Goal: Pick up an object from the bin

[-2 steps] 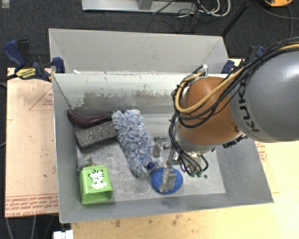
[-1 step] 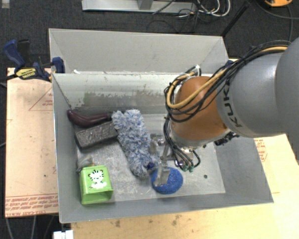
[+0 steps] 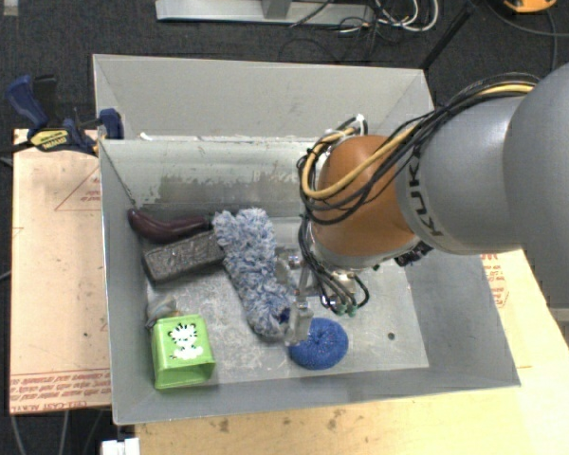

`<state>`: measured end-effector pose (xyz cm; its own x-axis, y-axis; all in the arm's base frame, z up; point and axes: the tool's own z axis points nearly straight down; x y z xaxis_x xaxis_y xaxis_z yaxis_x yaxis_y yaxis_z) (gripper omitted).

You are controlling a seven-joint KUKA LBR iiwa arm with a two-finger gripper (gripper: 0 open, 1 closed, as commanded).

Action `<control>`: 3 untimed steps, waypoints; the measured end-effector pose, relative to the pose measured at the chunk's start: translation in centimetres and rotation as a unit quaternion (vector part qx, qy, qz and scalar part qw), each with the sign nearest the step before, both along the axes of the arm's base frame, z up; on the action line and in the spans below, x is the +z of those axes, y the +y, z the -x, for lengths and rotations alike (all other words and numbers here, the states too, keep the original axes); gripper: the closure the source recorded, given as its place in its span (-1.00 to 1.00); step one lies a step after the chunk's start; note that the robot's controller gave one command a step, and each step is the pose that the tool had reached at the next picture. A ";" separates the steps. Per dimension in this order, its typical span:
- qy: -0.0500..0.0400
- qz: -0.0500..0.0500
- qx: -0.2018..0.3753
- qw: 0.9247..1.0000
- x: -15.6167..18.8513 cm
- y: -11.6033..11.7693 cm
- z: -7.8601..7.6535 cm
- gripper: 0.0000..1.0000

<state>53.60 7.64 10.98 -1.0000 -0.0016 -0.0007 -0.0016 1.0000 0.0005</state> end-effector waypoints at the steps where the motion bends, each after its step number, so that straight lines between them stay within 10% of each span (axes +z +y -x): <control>1: 0.000 0.000 -0.028 1.000 0.9 1.3 -0.5 -1.00; 2: -0.001 -0.001 -0.085 0.996 1.5 2.4 -0.9 -1.00; 3: 0.001 -0.001 -0.168 0.986 -1.9 1.2 -1.0 1.00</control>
Offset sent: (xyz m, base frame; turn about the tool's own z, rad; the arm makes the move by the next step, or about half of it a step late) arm 0.0103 0.0279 0.0145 0.1404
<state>54.59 8.87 9.09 -0.9444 0.3289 0.0011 0.3289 0.9444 0.0028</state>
